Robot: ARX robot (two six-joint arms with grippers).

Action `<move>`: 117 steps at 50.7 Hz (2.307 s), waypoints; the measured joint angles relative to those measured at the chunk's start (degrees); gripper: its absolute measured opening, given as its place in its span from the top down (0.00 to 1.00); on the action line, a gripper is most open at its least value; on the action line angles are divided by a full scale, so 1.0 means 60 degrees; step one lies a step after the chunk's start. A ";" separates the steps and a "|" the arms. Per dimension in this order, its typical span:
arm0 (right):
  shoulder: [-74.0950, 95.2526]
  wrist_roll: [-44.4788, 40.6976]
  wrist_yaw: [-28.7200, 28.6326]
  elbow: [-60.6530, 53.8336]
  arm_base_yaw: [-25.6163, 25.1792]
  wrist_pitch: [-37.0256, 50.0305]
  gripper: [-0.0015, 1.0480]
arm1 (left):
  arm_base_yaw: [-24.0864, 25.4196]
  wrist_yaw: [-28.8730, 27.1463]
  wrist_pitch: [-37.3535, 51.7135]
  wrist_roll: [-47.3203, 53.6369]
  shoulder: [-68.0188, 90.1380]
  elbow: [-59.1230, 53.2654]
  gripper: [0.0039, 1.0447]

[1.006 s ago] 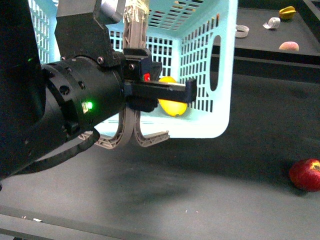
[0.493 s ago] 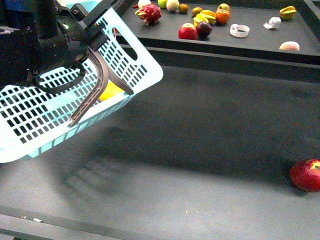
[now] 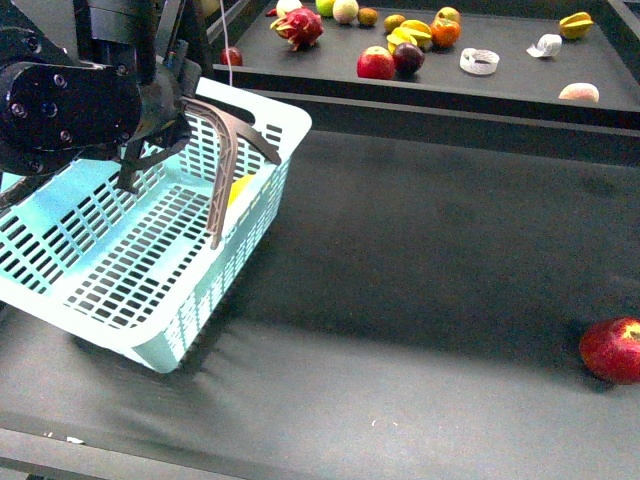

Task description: Pick mango with right arm and hold basket with left

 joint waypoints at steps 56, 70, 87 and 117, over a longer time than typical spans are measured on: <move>0.0000 0.0000 -0.0004 0.0000 0.0000 0.0000 0.08 | 0.1432 0.0226 0.1377 0.1388 -0.2874 -0.3442 0.08; 0.0000 0.0000 0.0000 0.0000 0.0000 0.0000 0.08 | 0.2648 0.0270 0.1792 0.2495 -0.5788 -0.6411 0.08; -0.0004 0.0000 0.0000 0.0000 0.0000 0.0000 0.08 | 0.3566 -0.0138 0.0495 0.3053 -0.8674 -0.8007 0.08; -0.0004 0.0000 0.0000 0.0000 0.0000 0.0000 0.08 | 0.3085 0.4229 0.1938 1.1923 -1.1916 -1.0364 0.98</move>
